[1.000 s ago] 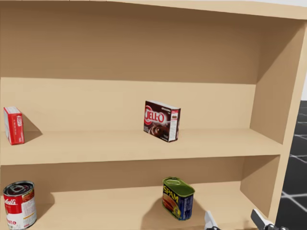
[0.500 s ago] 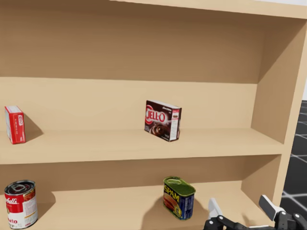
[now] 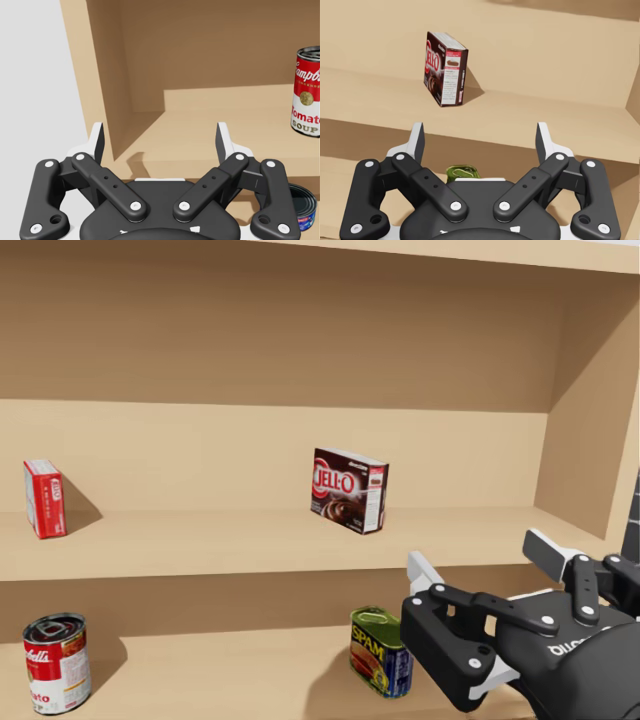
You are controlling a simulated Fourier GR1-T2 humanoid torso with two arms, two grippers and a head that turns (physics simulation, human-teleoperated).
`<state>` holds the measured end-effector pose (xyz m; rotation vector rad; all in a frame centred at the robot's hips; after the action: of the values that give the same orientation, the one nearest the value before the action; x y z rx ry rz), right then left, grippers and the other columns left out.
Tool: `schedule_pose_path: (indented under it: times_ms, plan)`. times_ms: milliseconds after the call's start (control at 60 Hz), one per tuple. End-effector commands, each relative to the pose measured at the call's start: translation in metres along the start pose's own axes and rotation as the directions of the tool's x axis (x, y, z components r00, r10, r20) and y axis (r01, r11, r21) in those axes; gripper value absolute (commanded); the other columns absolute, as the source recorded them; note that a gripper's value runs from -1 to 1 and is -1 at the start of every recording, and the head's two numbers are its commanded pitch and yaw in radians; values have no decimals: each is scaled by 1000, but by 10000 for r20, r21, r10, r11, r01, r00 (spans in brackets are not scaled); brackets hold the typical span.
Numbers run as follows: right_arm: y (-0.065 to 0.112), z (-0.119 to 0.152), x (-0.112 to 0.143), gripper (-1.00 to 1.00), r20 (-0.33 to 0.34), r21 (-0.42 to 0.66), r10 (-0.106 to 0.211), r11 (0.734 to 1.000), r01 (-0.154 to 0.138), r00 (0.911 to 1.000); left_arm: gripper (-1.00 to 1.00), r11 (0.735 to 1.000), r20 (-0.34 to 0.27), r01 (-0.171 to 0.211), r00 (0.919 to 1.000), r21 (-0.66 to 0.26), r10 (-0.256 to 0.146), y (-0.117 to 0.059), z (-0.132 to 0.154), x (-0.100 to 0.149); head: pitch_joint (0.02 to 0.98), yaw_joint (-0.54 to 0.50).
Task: Retrieve the pudding box from the shelves.
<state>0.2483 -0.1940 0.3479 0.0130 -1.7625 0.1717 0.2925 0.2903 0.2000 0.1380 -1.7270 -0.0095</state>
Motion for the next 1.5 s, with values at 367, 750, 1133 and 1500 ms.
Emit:
schedule_pose_path:
  times_ms: [367, 750, 1133, 1500]
  plan:
    - [16, -66, 21, -1000, -344, 832, -337, 9959, 365, 9988, -1000, 9999, 5, -92, 10000, 84, 92, 2, 0, 0, 247, -153]
    - [27, -117, 13, -1000, -1451, 1476, -1309, 9773, 1523, 9807, -1000, 9998, 53, -137, 9999, 157, 136, 4, 0, 2, 258, -145]
    - [23, -135, 4, 84, -1537, 1234, -1010, 9850, 1205, 9830, -1000, 9997, 116, -139, 9998, 178, 137, 5, 0, 2, 265, -140]
    - [9, -125, 6, 1000, -1261, 912, -1195, 9871, 1315, 9848, -1000, 9998, 149, -109, 9998, 183, 107, 4, 1, 3, 267, -142]
